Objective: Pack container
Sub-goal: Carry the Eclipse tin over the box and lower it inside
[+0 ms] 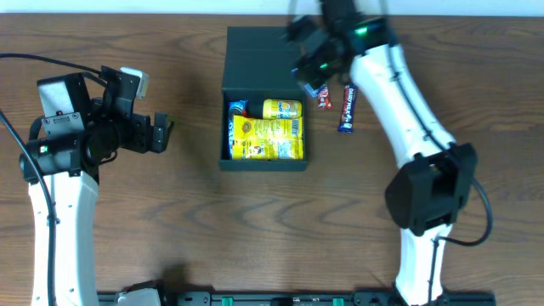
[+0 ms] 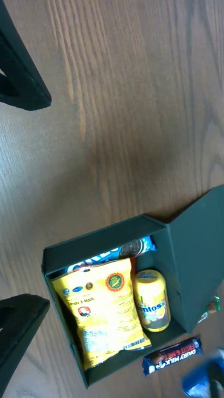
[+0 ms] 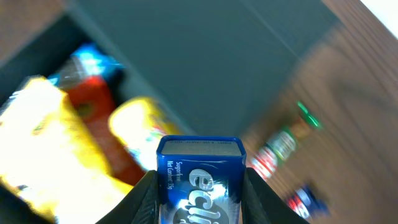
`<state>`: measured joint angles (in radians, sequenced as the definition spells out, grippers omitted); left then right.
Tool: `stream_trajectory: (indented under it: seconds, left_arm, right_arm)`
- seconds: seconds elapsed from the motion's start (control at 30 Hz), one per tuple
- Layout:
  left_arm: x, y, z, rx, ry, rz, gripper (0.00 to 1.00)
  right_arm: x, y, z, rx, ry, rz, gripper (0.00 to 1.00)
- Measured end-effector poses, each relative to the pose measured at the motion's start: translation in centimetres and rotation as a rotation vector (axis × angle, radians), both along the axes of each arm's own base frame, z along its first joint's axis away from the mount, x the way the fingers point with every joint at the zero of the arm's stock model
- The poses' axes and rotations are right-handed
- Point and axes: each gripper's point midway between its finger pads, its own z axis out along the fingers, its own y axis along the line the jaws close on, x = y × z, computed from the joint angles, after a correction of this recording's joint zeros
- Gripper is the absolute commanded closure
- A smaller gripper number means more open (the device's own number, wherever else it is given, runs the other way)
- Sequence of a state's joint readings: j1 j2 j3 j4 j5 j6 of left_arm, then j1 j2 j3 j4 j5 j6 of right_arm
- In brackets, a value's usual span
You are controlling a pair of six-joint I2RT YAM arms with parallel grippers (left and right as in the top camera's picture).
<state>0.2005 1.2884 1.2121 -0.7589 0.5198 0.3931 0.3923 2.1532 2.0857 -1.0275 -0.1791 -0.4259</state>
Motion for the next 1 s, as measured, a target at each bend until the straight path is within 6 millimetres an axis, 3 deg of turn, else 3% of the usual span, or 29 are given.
stream_trajectory:
  seconds: [0.1, 0.23, 0.5, 0.83, 0.97, 1.0]
  left_arm:
    - [0.0, 0.0, 0.0, 0.000, 0.000, 0.000, 0.05]
    - [0.0, 0.0, 0.0, 0.000, 0.002, 0.000, 0.05]
    - [-0.2, 0.0, -0.1, -0.002, 0.010, 0.000, 0.05]
    - [-0.3, -0.1, -0.2, -0.003, 0.015, -0.001, 0.05]
    - [-0.3, -0.1, -0.2, -0.003, 0.015, 0.000, 0.05]
    - [-0.3, -0.1, -0.2, -0.003, 0.015, 0.000, 0.05]
  right_arm:
    - [-1.1, 2.1, -0.1, -0.042, -0.028, 0.097, 0.73]
    - [-1.8, 3.3, -1.6, -0.099, -0.030, 0.188, 0.73]
    - [-1.3, 3.0, -7.2, -0.230, 0.014, 0.250, 0.75]
    - [-1.6, 3.3, -8.3, -0.259, 0.026, 0.272, 0.76]
    - [-1.7, 3.4, -8.4, -0.254, 0.030, 0.276, 0.51]
    - [-1.8, 3.4, -8.4, -0.253, 0.032, 0.277, 0.41]
